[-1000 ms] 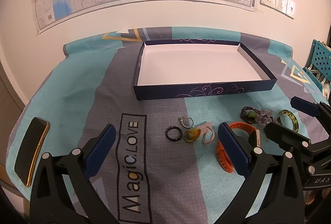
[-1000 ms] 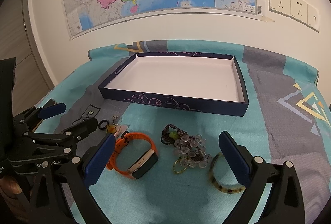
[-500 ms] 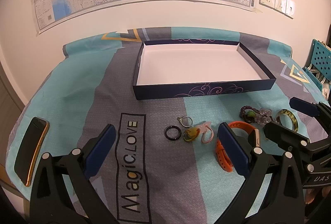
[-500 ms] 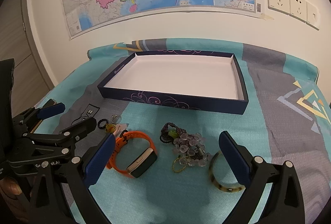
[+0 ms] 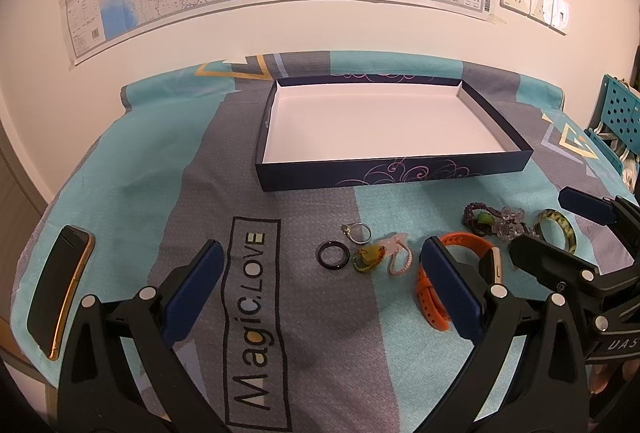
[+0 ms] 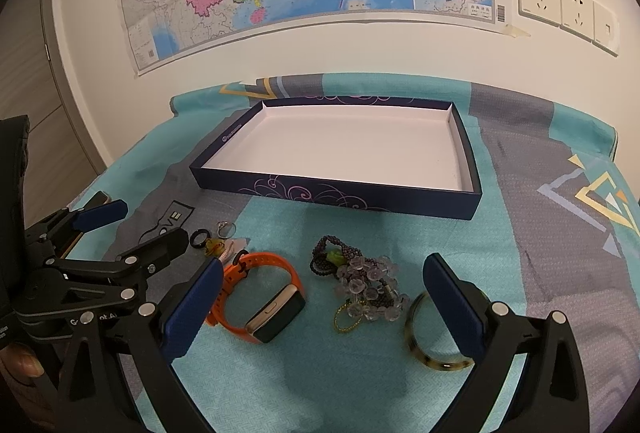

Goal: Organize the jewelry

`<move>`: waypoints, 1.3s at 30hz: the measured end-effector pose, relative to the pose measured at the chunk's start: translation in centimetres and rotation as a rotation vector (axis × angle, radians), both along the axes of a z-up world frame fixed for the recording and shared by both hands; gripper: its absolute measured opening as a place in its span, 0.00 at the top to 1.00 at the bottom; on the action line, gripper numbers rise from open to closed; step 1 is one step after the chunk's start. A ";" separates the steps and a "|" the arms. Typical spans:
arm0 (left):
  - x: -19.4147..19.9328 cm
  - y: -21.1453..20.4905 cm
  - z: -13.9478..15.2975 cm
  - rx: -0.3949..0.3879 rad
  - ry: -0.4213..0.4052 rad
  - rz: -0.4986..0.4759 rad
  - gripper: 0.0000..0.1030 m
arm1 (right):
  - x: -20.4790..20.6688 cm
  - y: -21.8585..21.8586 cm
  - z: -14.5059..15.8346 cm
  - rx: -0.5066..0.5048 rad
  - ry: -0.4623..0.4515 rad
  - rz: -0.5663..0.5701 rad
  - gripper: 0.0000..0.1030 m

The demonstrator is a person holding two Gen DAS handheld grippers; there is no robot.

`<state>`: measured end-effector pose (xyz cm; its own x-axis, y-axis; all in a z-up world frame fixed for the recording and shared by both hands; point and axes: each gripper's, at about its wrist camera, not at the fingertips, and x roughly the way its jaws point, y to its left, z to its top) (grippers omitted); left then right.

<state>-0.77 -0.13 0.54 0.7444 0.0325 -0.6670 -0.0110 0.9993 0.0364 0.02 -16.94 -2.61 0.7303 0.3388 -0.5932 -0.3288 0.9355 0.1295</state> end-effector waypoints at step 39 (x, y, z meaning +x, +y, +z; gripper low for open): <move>0.0 -0.7 -1.0 -0.007 0.030 -0.049 0.06 | -0.1 -0.7 0.0 0.027 0.006 0.013 0.06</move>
